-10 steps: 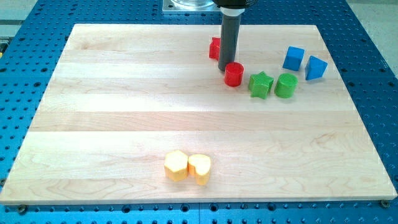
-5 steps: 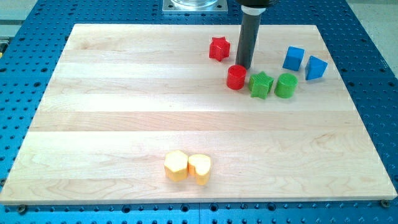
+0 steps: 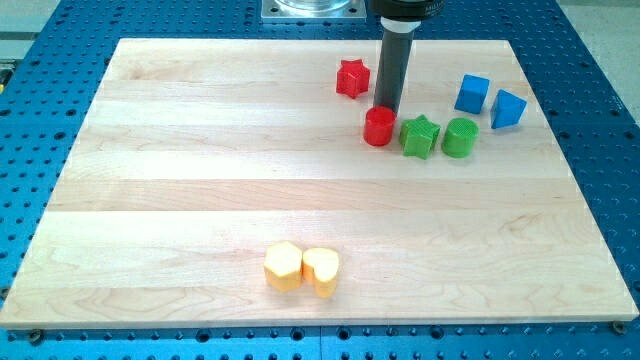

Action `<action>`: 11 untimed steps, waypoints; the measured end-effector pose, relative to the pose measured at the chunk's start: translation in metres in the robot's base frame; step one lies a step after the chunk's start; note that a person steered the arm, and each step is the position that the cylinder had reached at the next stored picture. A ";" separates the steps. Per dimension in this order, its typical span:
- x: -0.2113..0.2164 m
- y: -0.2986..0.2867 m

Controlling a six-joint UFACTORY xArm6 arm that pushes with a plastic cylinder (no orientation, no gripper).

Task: Move the red blocks diagonal to each other

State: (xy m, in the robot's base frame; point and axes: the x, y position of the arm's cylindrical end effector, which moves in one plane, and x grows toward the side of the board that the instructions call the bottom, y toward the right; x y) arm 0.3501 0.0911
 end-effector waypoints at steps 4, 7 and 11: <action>0.011 0.001; -0.071 0.016; -0.060 -0.066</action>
State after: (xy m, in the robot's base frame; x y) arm 0.2903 0.0256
